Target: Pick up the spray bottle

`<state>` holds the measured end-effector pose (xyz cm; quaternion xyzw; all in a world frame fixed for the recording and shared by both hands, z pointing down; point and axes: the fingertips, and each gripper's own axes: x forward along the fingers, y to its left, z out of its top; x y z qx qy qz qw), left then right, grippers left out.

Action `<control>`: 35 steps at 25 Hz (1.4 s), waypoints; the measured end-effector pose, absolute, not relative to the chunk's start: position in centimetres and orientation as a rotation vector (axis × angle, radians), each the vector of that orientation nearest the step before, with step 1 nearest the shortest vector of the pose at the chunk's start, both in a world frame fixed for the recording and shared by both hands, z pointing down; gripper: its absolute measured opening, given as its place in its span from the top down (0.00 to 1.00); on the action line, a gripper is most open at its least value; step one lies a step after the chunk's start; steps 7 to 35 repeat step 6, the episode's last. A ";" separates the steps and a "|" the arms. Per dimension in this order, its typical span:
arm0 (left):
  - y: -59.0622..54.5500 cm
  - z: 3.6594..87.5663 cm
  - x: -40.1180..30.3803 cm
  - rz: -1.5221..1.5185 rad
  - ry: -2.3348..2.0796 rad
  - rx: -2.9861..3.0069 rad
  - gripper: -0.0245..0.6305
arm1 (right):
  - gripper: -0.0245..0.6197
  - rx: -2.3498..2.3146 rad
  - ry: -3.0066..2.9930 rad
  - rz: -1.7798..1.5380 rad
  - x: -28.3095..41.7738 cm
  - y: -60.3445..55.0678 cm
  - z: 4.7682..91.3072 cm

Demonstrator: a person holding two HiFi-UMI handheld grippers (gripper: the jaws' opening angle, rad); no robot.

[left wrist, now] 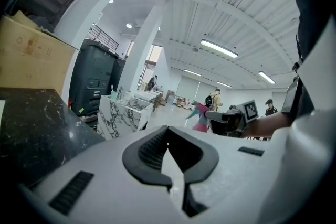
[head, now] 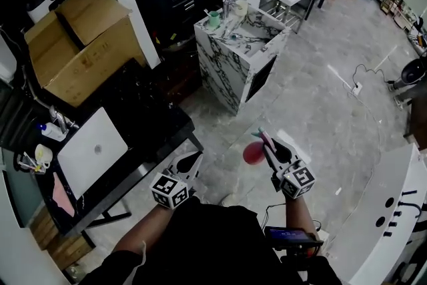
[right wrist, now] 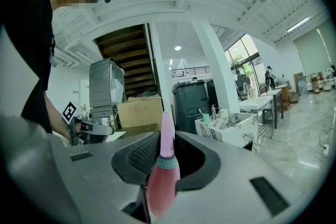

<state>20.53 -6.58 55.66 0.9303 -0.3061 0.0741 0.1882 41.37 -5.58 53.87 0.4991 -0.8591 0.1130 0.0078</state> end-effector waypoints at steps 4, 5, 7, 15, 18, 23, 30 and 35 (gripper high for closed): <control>-6.0 55.6 20.9 0.200 -0.892 2.612 0.95 | 0.80 1.515 -2.702 0.327 41.7 -5.3 53.7; -5.9 55.6 21.0 0.200 -0.898 2.612 0.95 | 0.80 1.508 -2.706 0.324 41.8 -5.3 53.6; -5.7 55.6 21.0 0.201 -0.904 2.612 0.95 | 0.80 1.500 -2.711 0.320 41.8 -5.2 53.6; -5.7 55.6 21.0 0.201 -0.904 2.612 0.95 | 0.80 1.500 -2.711 0.320 41.8 -5.2 53.6; -5.7 55.6 21.0 0.201 -0.904 2.612 0.95 | 0.80 1.500 -2.711 0.320 41.8 -5.2 53.6; -5.7 55.6 21.0 0.201 -0.904 2.612 0.95 | 0.80 1.500 -2.711 0.320 41.8 -5.2 53.6; -5.7 55.6 21.0 0.201 -0.904 2.612 0.95 | 0.80 1.500 -2.711 0.320 41.8 -5.2 53.6; -5.7 55.6 21.0 0.201 -0.904 2.612 0.95 | 0.80 1.500 -2.711 0.320 41.8 -5.2 53.6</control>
